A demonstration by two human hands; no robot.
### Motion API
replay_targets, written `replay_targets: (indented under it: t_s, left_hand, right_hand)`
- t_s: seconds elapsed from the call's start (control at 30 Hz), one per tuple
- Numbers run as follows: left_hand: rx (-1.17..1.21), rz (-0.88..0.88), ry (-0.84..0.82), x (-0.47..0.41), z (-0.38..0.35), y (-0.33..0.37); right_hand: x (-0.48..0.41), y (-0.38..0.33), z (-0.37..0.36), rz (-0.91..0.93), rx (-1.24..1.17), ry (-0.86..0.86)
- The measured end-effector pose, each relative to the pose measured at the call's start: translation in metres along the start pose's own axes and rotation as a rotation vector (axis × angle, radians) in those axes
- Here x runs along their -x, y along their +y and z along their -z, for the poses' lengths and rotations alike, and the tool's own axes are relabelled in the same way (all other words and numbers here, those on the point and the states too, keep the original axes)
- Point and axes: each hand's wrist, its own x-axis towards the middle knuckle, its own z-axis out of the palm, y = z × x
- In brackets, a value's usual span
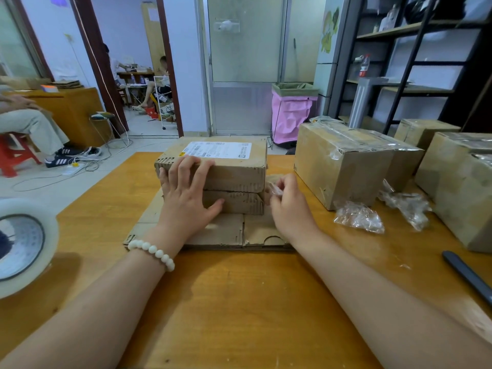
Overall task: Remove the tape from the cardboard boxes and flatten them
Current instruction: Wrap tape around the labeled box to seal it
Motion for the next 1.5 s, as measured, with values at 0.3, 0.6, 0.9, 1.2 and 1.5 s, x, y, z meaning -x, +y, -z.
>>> replay_targets:
  t_s: [0.3,0.6,0.9,1.2,1.5]
  left_hand:
    - [0.02,-0.002,0.008,0.001,0.002,-0.004]
    - [0.078,0.005,0.006,0.001,0.005,-0.011]
    - [0.101,-0.031,-0.065,0.007,0.003,-0.006]
    - [0.088,-0.131,-0.038,0.006,-0.005,0.017]
    - [0.136,-0.125,0.01,0.006,-0.005,0.018]
  right_hand:
    - [-0.004,0.003,0.001,-0.003,0.001,-0.09]
    - [-0.004,-0.005,0.014,0.008,-0.056,-0.343]
    - [0.001,-0.013,0.023,-0.015,-0.131,-0.588]
    - [-0.004,-0.003,0.012,0.073,-0.214,-0.375]
    - [-0.012,-0.006,0.018,-0.076,-0.117,0.133]
